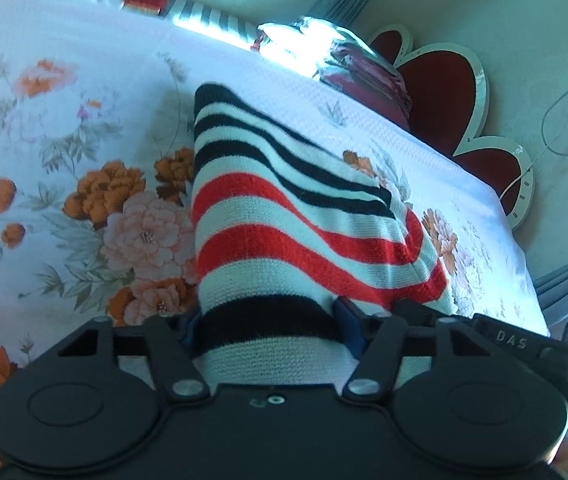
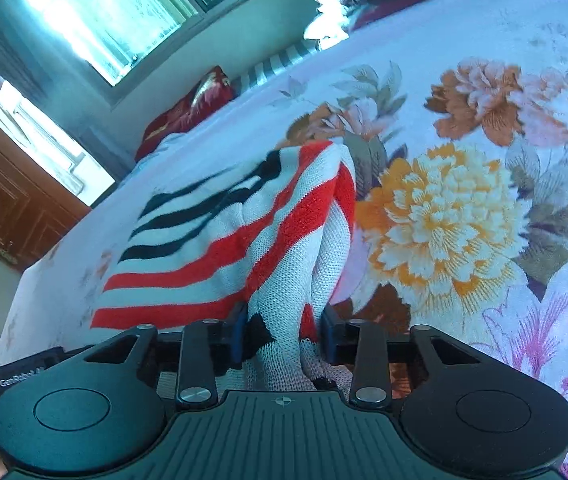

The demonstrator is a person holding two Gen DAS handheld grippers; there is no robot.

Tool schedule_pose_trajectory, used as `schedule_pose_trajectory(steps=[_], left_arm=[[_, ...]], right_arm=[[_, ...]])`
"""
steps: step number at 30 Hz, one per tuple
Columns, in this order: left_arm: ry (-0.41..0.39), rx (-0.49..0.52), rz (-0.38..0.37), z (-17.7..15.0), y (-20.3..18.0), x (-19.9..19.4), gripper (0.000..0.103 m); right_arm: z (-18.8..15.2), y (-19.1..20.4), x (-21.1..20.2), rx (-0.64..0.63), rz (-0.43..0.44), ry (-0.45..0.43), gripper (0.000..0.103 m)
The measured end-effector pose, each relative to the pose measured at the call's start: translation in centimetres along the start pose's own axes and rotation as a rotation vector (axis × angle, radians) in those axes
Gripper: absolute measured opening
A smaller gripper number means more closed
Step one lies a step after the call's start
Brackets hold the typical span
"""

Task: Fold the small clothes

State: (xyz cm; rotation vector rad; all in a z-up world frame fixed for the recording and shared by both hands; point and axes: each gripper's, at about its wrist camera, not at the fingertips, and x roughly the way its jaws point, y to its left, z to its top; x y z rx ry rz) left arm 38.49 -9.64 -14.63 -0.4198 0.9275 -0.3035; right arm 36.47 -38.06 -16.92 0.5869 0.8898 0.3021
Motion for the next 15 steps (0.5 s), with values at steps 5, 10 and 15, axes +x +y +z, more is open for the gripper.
schedule_pose_trajectory(steps=[5,10,15], left_arm=[[-0.035,0.026,-0.021,0.5,-0.7,-2.1,0.045],[-0.090,0.050,-0.019,1.5,0.5,-6.1,0.044],[-0.150,0.047,0.010,2.6,5.0,-11.7,0.044]], right_arm=[[0.0,2.2,-1.5,-0.005,0.038,-0.050,0.034],[-0.7,6.7,-2.2,-0.034,0.092,-0.078,0.033],[-1.7,13.6,-0.5,-0.061,0.158,-0.077,0.033]])
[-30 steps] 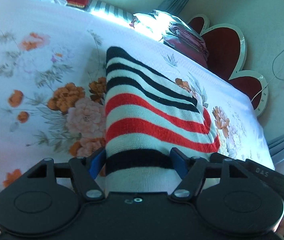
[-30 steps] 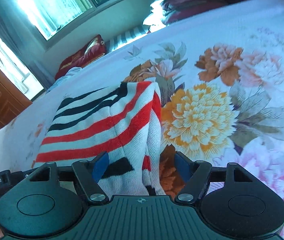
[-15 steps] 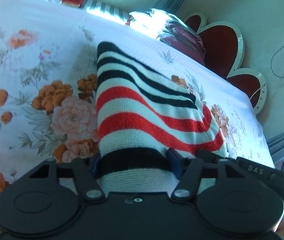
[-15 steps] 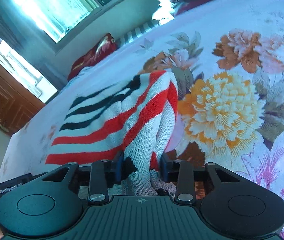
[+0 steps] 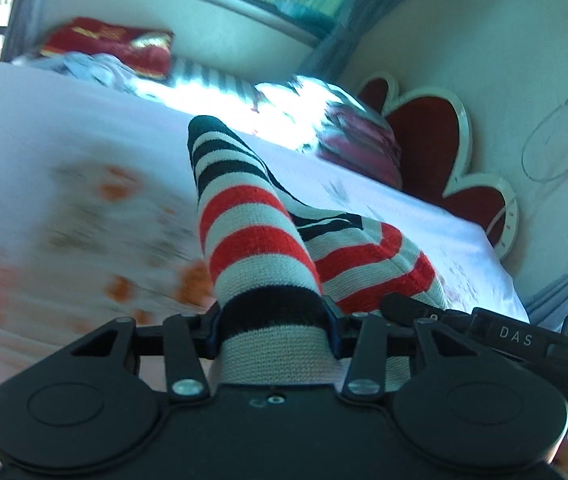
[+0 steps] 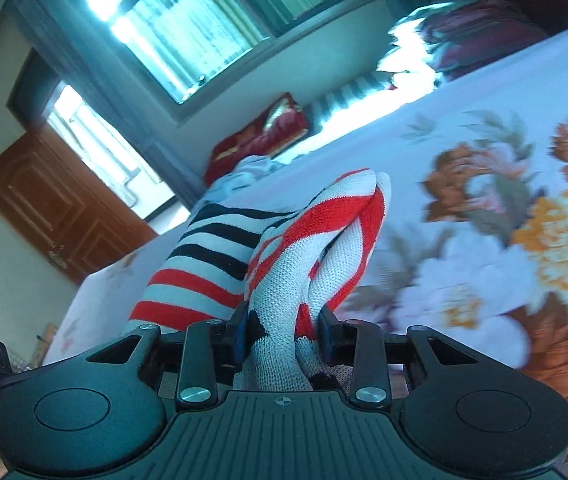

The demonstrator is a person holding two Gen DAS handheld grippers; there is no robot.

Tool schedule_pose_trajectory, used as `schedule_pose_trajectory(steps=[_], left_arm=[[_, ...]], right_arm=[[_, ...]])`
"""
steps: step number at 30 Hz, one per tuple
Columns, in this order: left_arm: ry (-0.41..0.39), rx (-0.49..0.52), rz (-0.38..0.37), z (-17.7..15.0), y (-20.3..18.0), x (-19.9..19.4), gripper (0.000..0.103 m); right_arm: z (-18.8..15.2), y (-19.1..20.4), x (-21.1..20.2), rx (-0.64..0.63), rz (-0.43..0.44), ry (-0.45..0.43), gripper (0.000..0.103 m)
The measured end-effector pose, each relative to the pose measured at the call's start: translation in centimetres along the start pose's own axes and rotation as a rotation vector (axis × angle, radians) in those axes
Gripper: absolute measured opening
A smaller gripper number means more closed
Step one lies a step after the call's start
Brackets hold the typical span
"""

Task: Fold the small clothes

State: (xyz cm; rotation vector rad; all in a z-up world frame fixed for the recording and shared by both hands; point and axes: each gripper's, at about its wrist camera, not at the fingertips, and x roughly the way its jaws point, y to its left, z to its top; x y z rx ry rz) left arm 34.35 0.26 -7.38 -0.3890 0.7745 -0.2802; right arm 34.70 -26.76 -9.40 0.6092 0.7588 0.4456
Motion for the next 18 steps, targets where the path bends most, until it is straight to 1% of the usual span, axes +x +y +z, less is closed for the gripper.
schedule_pose_trajectory(steps=[4,7,11,14,18], left_arm=[[-0.032,-0.008,0.034,1.2,5.5,-4.1,0.044],[-0.043,-0.001,0.046,2.4,10.2,-6.9,0.044],[-0.054,0.017,0.067,3.8,16.1,-9.9,0.044],[-0.056,0.035,0.078,4.2,19.7,-10.9,0.044],[-0.054,0.037,0.106,3.6,23.3,-10.5,0.044]], right_arm=[[-2.0,6.0,3.9,-0.024,0.041,0.015,0.033],[-4.0,10.3,7.1,-0.024,0.057,0.015,0.033],[-6.7,15.5,11.6,-0.021,0.078,0.017,0.033],[-8.6,18.2,14.6,-0.028,0.079,0.018,0.033],[-10.3,19.1,18.5,-0.019,0.053,0.063,0.034]])
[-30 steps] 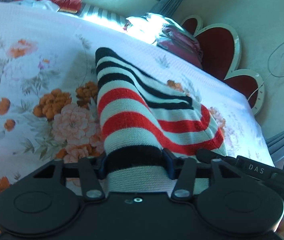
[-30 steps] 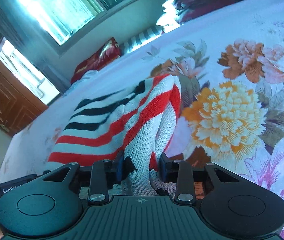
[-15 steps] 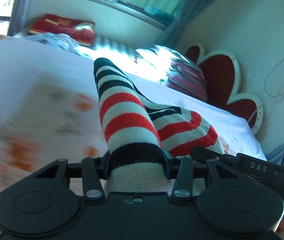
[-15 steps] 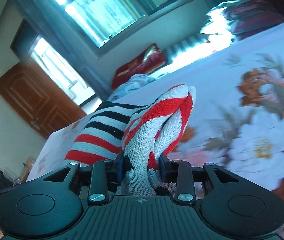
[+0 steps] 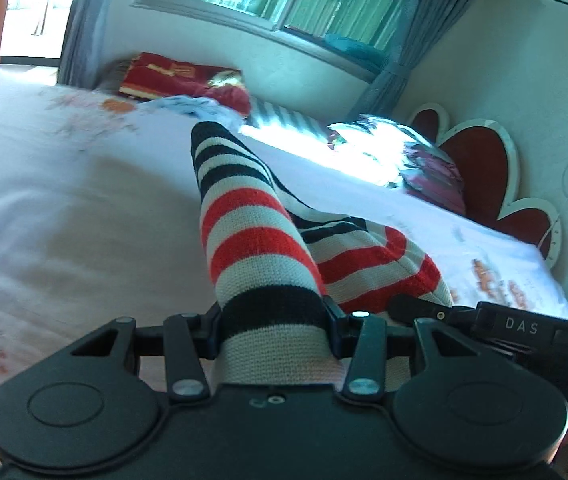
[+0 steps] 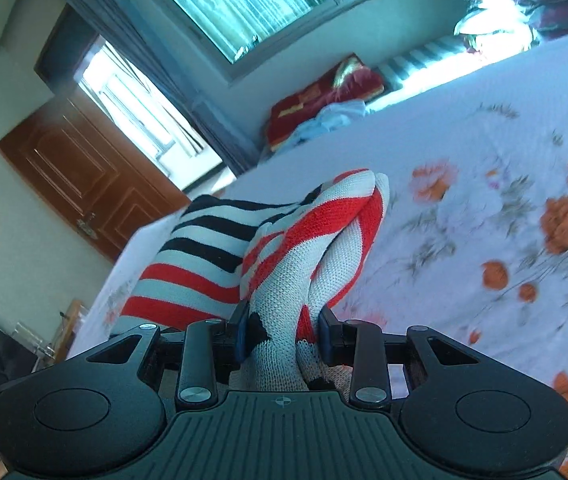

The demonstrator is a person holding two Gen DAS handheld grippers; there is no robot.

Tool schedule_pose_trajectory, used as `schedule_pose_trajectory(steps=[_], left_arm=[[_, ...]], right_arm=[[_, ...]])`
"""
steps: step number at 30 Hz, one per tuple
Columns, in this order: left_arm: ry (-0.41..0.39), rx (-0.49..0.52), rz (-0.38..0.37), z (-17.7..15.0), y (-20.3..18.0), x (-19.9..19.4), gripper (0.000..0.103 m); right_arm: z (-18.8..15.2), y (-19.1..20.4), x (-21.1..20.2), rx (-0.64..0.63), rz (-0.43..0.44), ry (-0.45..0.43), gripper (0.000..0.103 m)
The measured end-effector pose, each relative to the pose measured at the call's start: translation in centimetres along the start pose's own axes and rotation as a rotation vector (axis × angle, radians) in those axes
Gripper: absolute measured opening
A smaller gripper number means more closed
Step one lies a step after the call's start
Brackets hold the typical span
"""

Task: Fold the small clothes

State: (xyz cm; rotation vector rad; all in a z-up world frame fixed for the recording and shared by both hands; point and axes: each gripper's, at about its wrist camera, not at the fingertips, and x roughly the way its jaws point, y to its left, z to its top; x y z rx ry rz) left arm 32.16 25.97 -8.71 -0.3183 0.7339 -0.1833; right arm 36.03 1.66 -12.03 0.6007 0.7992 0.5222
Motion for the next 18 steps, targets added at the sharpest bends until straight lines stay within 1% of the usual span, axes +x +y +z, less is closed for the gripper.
schedule_pose_trajectory(steps=[3,5,7,10,12,14,16,17,18], left_arm=[[0.031,-0.006,0.028,-1.8,1.8,1.6,0.047],[0.010,0.001,0.010,-2.7,2.8,1.8,0.058],[0.015,0.020,0.011,-2.5,2.7,2.0,0.061],[0.033,0.068,0.023,-1.6,2.4,2.0,0.065],[0.046,0.056,0.021,-1.1,2.7,1.4,0.065],[0.007,0.048,0.037,-0.9,2.8,-0.1,0.061],[-0.056,0.047,0.046,-0.2,3.0,-1.0,0.061],[-0.070,0.050,0.050,0.3,3.0,-0.9,0.061],[-0.063,0.053,0.054,0.8,2.9,-0.3,0.060]], right_arm=[[-1.1,-1.4,2.1,0.011,-0.068,0.042,0.034],[-1.7,-2.9,2.4,0.040,-0.086,0.059,0.034],[-2.1,-3.6,2.3,0.055,-0.098,0.063,0.035],[-2.4,-3.5,1.5,0.072,-0.120,0.063,0.038],[-1.9,-3.0,0.8,0.048,-0.148,0.056,0.041],[-1.4,-2.0,-0.4,0.014,-0.177,0.027,0.042],[-0.4,-1.2,-1.0,-0.022,-0.195,-0.015,0.042],[0.2,-0.7,-1.0,-0.041,-0.192,-0.027,0.042],[0.7,-0.1,-0.6,-0.059,-0.190,-0.031,0.042]])
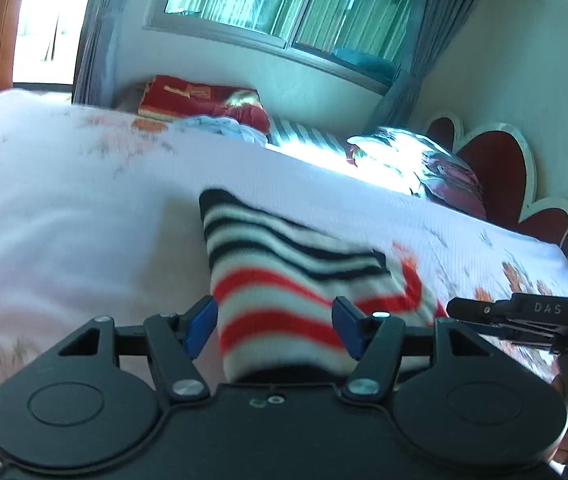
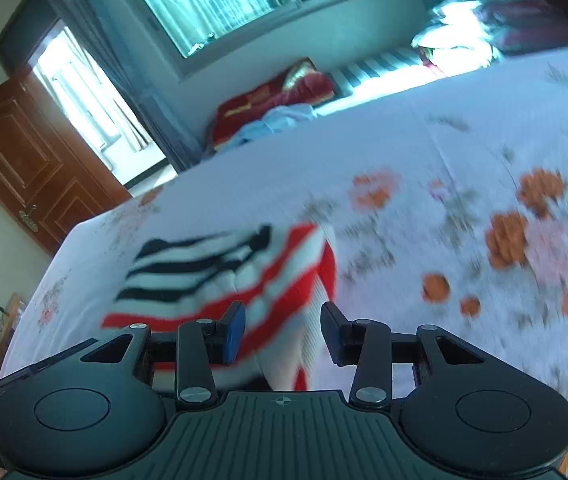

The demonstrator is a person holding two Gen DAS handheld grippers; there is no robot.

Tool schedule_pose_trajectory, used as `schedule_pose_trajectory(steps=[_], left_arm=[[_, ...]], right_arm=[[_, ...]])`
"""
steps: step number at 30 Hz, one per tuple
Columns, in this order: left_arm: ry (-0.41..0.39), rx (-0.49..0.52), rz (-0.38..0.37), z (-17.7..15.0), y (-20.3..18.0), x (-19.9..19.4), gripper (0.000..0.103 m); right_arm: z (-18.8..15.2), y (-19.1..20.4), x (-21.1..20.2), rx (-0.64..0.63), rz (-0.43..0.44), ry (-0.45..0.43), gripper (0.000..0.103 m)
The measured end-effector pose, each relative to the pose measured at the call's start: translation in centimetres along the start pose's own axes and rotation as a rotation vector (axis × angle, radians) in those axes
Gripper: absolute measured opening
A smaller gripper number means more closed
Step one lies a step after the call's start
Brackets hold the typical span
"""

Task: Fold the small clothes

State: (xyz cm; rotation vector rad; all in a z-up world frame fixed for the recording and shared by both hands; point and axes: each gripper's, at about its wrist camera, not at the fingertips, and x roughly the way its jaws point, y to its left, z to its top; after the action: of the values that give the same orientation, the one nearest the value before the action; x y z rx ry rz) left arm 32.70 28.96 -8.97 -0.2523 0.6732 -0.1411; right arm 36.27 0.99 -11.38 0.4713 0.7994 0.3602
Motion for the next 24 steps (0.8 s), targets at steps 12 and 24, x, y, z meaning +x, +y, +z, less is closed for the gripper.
schedule_pose_trajectory(steps=[12,24], left_arm=[[0.100,-0.077,0.047,-0.1,1.3,5.5,0.066],[0.129,-0.001,0.044,-2.1,-0.7,0.1,0.064]], right_arm=[[-0.1,1.9,7.6,-0.144,-0.129,0.055,0.040],[-3.1,3.9,-1.1,-0.177,-0.080,-0.003,0.041]])
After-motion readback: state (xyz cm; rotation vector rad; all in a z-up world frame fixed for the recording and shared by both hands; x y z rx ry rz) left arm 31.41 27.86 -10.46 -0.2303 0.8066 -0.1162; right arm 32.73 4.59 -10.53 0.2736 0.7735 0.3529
